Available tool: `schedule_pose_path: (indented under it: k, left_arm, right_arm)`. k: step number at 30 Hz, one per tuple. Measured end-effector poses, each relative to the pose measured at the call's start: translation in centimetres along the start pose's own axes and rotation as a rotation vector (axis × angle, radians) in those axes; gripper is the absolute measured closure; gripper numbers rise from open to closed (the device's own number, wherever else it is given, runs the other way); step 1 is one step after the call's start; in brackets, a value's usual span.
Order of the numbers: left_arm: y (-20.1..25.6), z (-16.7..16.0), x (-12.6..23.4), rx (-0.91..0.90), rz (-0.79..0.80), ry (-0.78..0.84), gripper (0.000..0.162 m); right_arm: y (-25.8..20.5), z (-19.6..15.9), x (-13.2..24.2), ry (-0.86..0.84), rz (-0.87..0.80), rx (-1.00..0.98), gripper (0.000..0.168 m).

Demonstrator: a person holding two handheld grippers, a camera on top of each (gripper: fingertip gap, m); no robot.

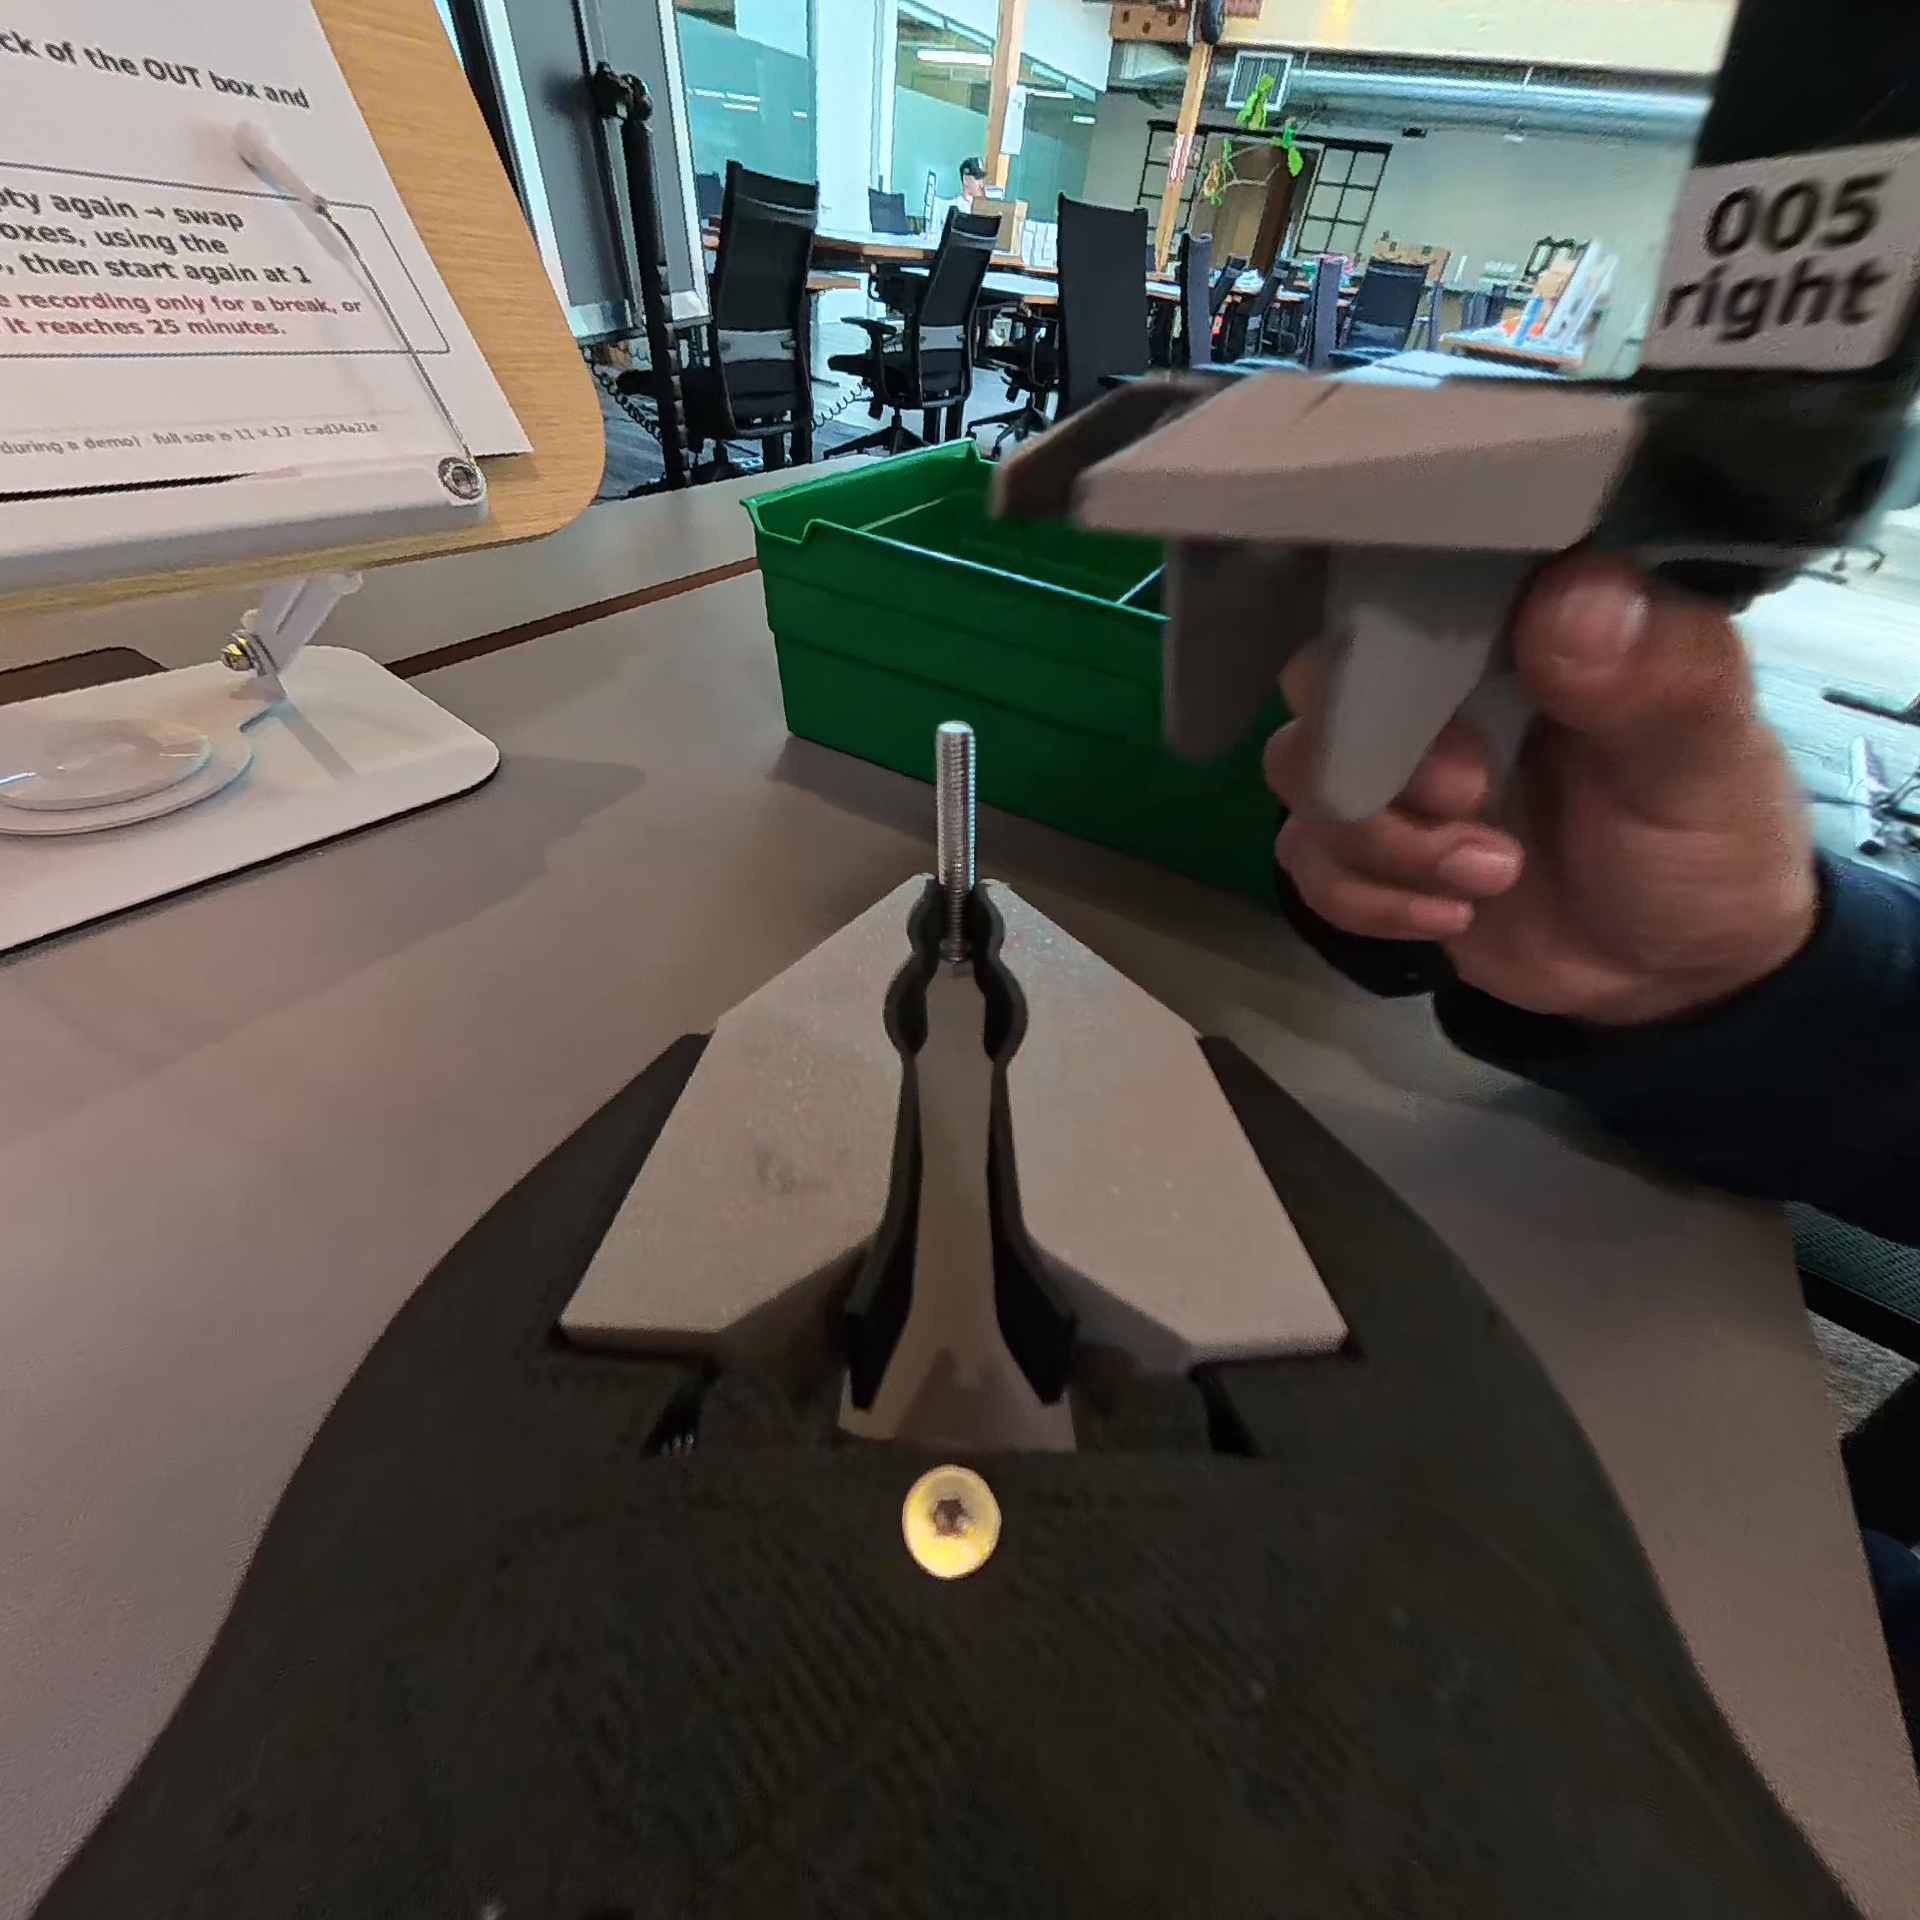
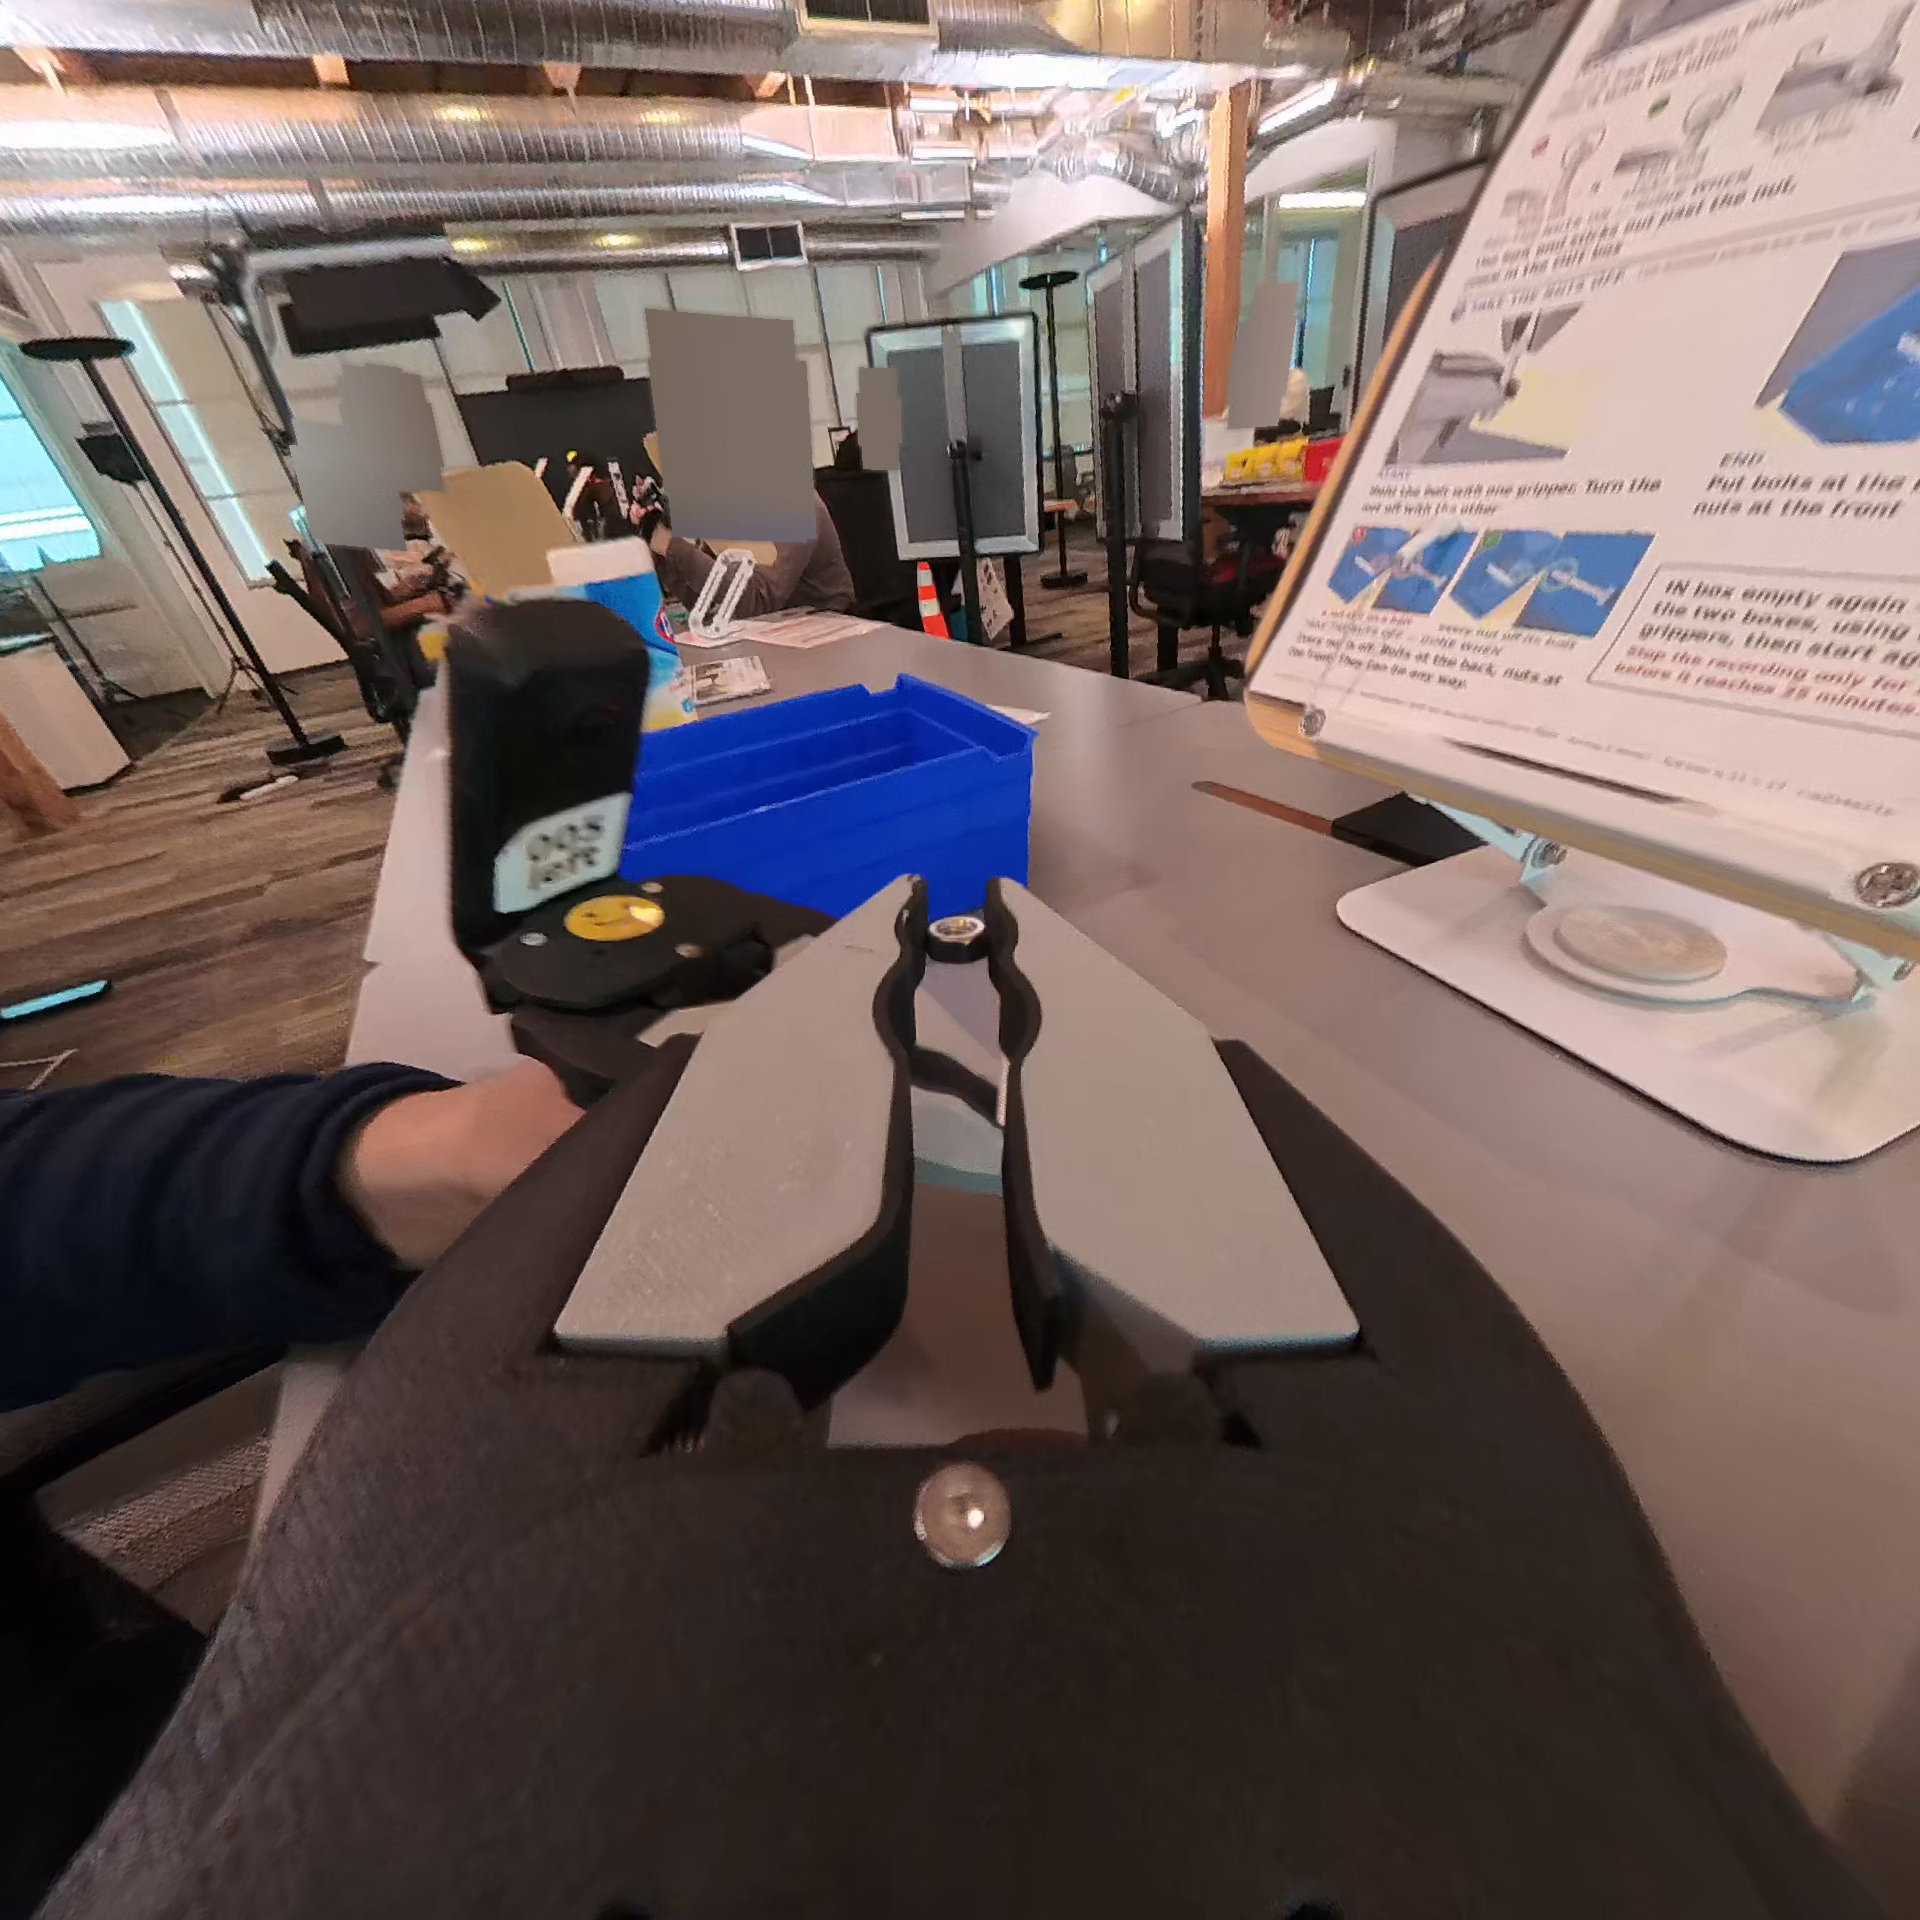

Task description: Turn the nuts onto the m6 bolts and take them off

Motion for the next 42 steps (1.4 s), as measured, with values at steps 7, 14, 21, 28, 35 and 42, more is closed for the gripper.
schedule_pose_path:
  k: [7,14,21,28,35,42]
  left_arm:
    - [0.7,-0.6,-0.4,-0.026,-0.053,-0.052,0.159]
    - [1.5,-0.7,-0.5,-0.049,-0.091,-0.056,0.159]
    - [1.9,-1.2,-1.1,-0.061,-0.094,-0.082,0.159]
    - [2.3,-1.1,-1.0,-0.081,-0.125,-0.072,0.159]
    - [4.1,-0.7,-0.5,-0.15,-0.219,-0.005,0.159]
    - [4.5,-0.7,-0.3,-0.173,-0.201,0.011,0.159]
  right_arm:
    - [-4.3,6.0,8.0,-0.007,-0.151,0.166,0.161]
    - [2.3,2.9,20.7,-0.417,-0.581,-0.028,0.161]
    - [4.0,-2.4,22.6,-0.632,-0.542,-0.266,0.146]
    - [1.5,0.8,20.6,-0.464,-0.464,-0.195,0.146]
    - [-3.4,1.3,9.4,-0.351,-0.098,-0.115,0.147]
    - [-1.8,-1.2,3.8,-0.379,-0.044,-0.169,0.166]
Point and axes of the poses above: each gripper's, where its closed fingertips meet, x back along the fingers, z out of its top, y = z × x across the jaws, the point moved 10 cm from there along x, back along the fingers, and after that the axes turned 13 degrees about z, right-handed, at the moved point
